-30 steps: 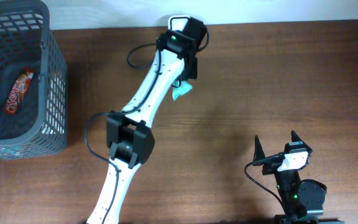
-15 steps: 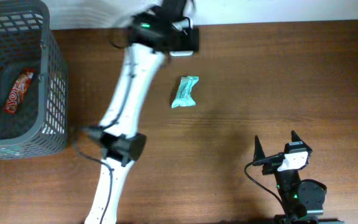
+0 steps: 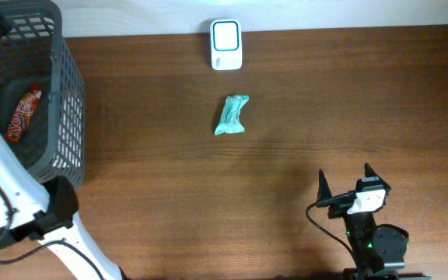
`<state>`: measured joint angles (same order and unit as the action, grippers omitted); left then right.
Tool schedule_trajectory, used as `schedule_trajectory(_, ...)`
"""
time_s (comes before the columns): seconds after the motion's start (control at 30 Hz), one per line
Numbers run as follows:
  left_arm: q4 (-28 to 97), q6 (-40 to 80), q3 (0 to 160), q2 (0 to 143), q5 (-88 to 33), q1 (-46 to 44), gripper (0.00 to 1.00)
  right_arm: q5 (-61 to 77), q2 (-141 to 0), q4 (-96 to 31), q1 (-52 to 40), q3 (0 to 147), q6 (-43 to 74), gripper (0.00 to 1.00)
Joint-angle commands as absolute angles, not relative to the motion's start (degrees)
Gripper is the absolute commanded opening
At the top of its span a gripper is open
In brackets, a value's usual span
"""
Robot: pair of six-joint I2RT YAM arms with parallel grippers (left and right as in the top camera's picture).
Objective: Scan the item barcode
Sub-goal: 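Reach the left gripper into the basket and grasp the white tube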
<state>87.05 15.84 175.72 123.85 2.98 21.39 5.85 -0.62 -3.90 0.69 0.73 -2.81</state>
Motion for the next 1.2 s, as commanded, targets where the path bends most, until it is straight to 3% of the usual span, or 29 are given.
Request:
schedule_trajectory(0.0,86.1,10.0,166.7,123.8,2.3,27.7,0.84,5.7,-0.2,-4.1,0.4,0.3,-2.8,0.99)
schedule_trajectory(0.07,83.8,7.0,158.4,123.8,1.9,30.2,0.84,5.7,-0.2,-4.1,0.4,0.3,-2.8,0.99)
schedule_trajectory(0.23,76.2,-10.4,136.1,123.8,-12.1,32.9,0.84,5.7,-0.2,-4.1,0.4,0.3,-2.8,0.99)
schedule_trajectory(0.33,71.5,-11.5,126.3,123.8,-12.7,32.8,0.85,5.7,-0.2,-4.1,0.4,0.3,-2.8,0.99)
schedule_trajectory(0.43,68.1,-12.7,119.3,123.9,-13.2,32.6,0.75,5.7,-0.2,-4.1,0.4,0.3,-2.8,0.99)
schedule_trajectory(0.53,64.8,-13.9,114.6,124.2,-14.0,32.4,0.75,5.7,-0.2,-4.1,0.4,0.3,-2.8,0.99)
schedule_trajectory(0.77,64.1,-16.0,112.5,130.1,-18.4,32.3,0.70,5.7,-0.2,-4.1,0.4,0.3,-2.8,0.98)
schedule_trajectory(1.07,65.6,-19.8,112.5,132.1,-21.6,32.2,0.79,5.7,-0.2,-4.1,0.4,0.3,-2.8,0.99)
schedule_trajectory(1.13,65.7,-19.8,112.5,133.5,-20.3,32.3,0.76,5.7,-0.2,-4.1,0.4,0.3,-2.8,0.99)
schedule_trajectory(1.17,65.9,-19.8,112.5,134.3,-19.2,32.2,0.68,5.7,-0.2,-4.1,0.4,0.3,-2.8,0.99)
